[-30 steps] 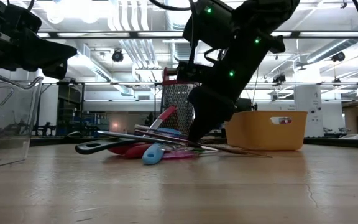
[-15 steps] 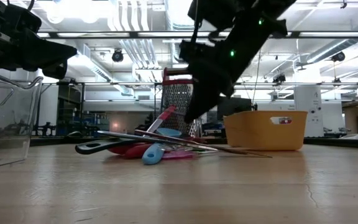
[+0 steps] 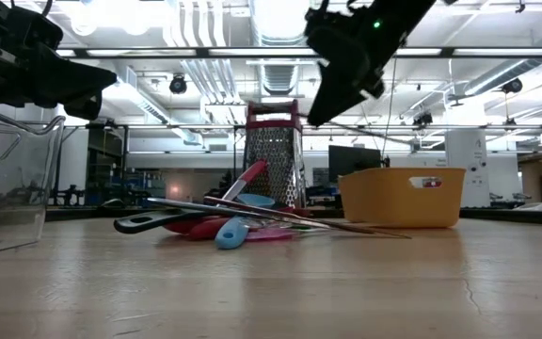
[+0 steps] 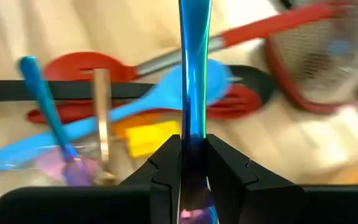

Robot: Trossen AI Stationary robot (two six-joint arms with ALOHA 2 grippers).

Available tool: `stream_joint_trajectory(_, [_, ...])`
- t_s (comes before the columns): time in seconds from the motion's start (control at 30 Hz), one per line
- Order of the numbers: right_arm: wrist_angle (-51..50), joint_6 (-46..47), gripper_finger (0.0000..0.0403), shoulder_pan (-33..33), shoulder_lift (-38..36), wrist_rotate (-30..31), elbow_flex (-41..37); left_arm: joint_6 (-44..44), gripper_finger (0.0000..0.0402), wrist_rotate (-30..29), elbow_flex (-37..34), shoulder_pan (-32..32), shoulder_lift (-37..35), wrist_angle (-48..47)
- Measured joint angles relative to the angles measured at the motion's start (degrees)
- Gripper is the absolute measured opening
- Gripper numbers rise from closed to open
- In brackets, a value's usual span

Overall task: Pick & Place Kitchen Items
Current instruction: Put the blue table knife into the yellow bin

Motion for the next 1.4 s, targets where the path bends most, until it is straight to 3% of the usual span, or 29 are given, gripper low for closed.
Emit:
stream_joint_trajectory(0.23, [-7.8,6.2,0.0056,-0.1,-5.3,8.8,-1.3,0.0,0.0039,0.0,0.0,0.0,0.0,0.0])
stream_joint_trajectory(0.43, [-7.5,7.1,0.0060,-2.2,-8.2,14.5,-4.4,0.0,0.0039,0.0,0.0,0.0,0.0,0.0])
stream_joint_trajectory(0.93, [-4.4,9.8,0.0061,-12.5,-8.4,14.4,-11.1,0.0,0.0039,0.0,0.0,0.0,0.0,0.0])
stream_joint_trajectory(1.4, [1.1,11.3,0.0062,-14.6,-8.4,14.4,-16.0,0.0,0.0039,0.0,0.0,0.0,0.0,0.0])
